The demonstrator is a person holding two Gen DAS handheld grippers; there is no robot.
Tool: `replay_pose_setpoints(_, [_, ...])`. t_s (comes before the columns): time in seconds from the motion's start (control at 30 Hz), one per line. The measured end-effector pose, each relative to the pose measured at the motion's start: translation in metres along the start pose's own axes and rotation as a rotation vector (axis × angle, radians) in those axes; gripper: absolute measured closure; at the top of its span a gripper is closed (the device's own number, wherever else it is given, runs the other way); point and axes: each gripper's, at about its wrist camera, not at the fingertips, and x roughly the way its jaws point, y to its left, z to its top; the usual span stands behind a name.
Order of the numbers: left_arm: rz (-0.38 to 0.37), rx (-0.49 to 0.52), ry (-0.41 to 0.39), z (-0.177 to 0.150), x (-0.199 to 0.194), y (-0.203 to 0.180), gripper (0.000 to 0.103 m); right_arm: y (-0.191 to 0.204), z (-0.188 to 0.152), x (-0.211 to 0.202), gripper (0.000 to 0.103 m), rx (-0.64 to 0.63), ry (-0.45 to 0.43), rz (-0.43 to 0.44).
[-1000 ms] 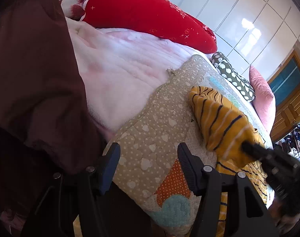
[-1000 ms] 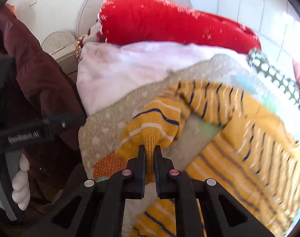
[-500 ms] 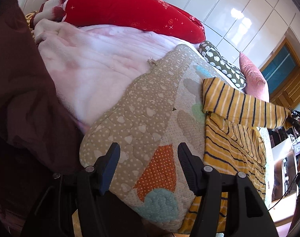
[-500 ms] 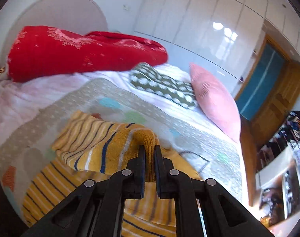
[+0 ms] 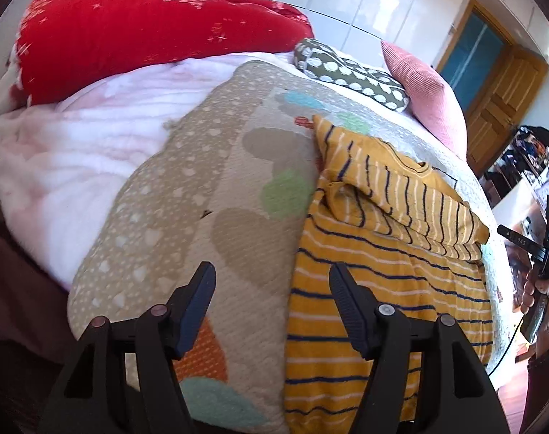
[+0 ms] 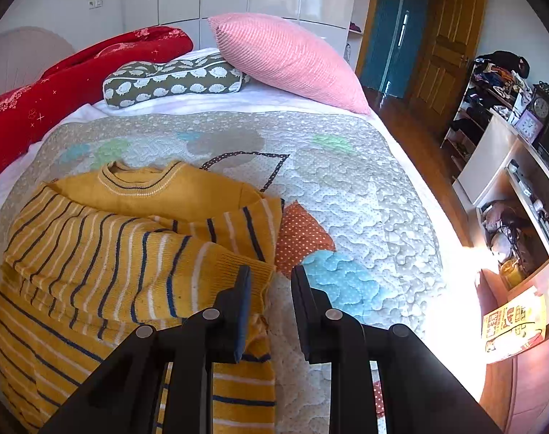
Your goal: Fold small clothes
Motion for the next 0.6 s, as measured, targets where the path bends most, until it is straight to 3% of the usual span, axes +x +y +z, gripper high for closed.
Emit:
replay_pose_setpoints(0.13, [-0.023,0.08,0.016,0.045,0.037,-0.048,0.039,-0.012,-0.018,-0.008,0.08,0.049,-0.009,0.056])
replay_pose_setpoints(0.23, [-0.112,0.073,0.031,0.079,0.068,-0.076,0.041,-0.016,-0.036,-0.018,0.08,0.06,-0.016,0.097])
replay_pose_setpoints(0.33, [-0.149,0.053,0.09,0.105,0.11,-0.096,0.055,-0.019,-0.054,-0.021,0.08,0.068,0.001,0.123])
replay_pose_setpoints(0.4, [-0.089,0.092,0.132,0.115,0.142,-0.104,0.075,-0.024,-0.066,-0.019,0.08,0.093,0.025,0.144])
replay_pose_setpoints(0.43, [-0.028,0.122,0.146,0.116,0.157,-0.104,0.078,-0.026,-0.07,-0.017,0.08,0.102,0.036,0.149])
replay_pose_setpoints(0.5, [0.102,0.171,0.186,0.116,0.184,-0.096,0.097,-0.032,-0.076,-0.016,0.08,0.109,0.046,0.137])
replay_pose_setpoints(0.6, [0.275,0.207,0.182,0.117,0.204,-0.068,0.101,-0.046,-0.076,-0.017,0.08,0.132,0.039,0.135])
